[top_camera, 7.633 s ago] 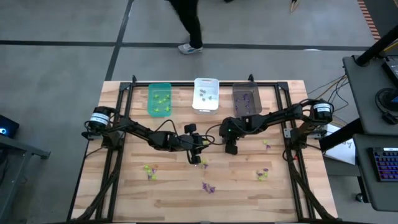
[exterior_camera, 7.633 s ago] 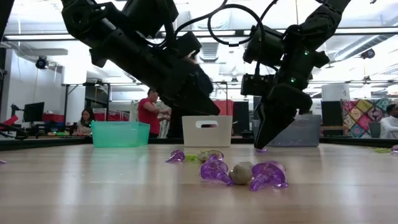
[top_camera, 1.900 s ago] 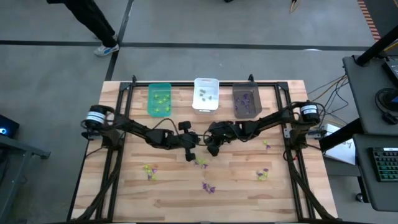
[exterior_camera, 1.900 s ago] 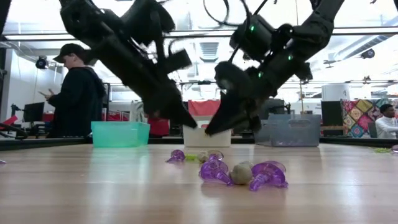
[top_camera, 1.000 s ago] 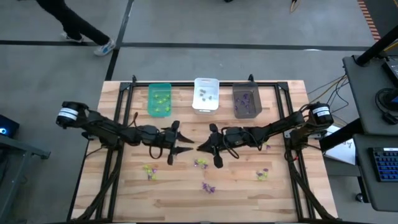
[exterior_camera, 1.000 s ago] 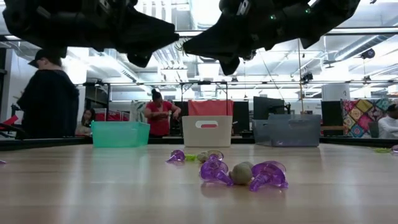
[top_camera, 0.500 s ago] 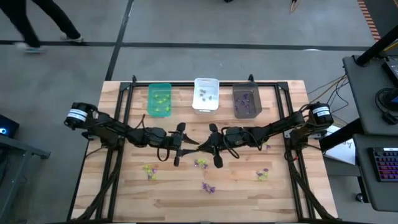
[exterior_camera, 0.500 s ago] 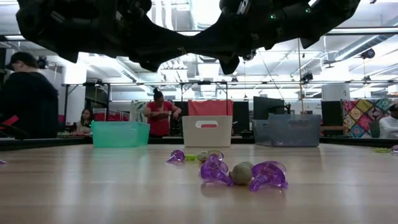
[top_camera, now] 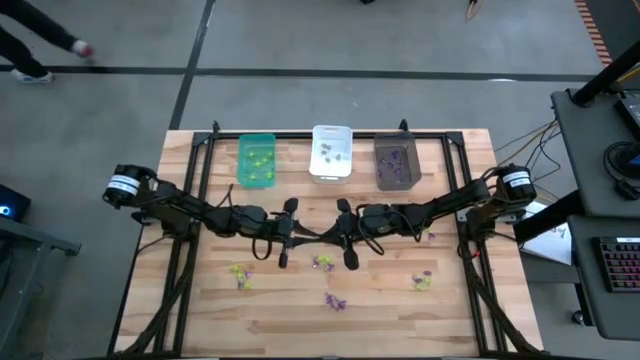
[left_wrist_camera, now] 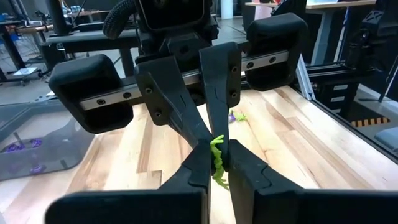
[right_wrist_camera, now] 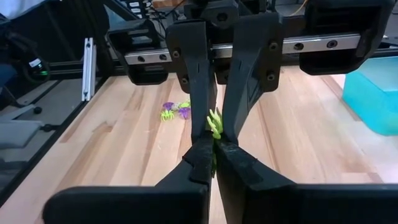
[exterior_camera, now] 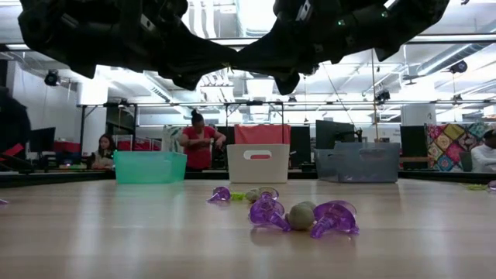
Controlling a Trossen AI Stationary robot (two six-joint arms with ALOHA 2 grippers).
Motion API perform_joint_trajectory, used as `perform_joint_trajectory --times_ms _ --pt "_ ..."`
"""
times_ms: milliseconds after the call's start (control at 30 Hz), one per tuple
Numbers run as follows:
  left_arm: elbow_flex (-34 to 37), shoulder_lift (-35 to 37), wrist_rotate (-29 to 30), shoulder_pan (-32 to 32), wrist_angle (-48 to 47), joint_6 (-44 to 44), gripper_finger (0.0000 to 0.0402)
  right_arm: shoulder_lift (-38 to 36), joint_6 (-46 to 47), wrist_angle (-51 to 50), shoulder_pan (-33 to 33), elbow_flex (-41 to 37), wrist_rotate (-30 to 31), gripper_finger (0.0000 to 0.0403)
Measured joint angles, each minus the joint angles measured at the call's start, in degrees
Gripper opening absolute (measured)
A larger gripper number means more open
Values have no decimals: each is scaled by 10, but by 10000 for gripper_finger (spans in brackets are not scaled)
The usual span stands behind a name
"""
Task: Sort Halloween decoration
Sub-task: Put the green spider toy into the blue bin
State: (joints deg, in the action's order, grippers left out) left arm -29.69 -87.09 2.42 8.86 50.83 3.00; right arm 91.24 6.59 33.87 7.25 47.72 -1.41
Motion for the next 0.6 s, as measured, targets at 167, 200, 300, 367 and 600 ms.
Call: perform_joint_trajectory --times_ms 167,200,300,367,600 --pt "-1 0 -1 0 -3 -3 3 0 15 -7 0 0 -1 35" --pt "-1 0 -2 0 -3 -4 2 0 18 -8 0 0 -1 40" --pt "-1 0 -3 0 -2 -5 2 0 18 -9 0 0 -1 43" --pt "-1 0 -3 0 -2 -5 1 0 19 -10 0 0 -1 43" --pt "-1 4 -3 0 -4 -8 1 0 19 -10 0 0 0 48"
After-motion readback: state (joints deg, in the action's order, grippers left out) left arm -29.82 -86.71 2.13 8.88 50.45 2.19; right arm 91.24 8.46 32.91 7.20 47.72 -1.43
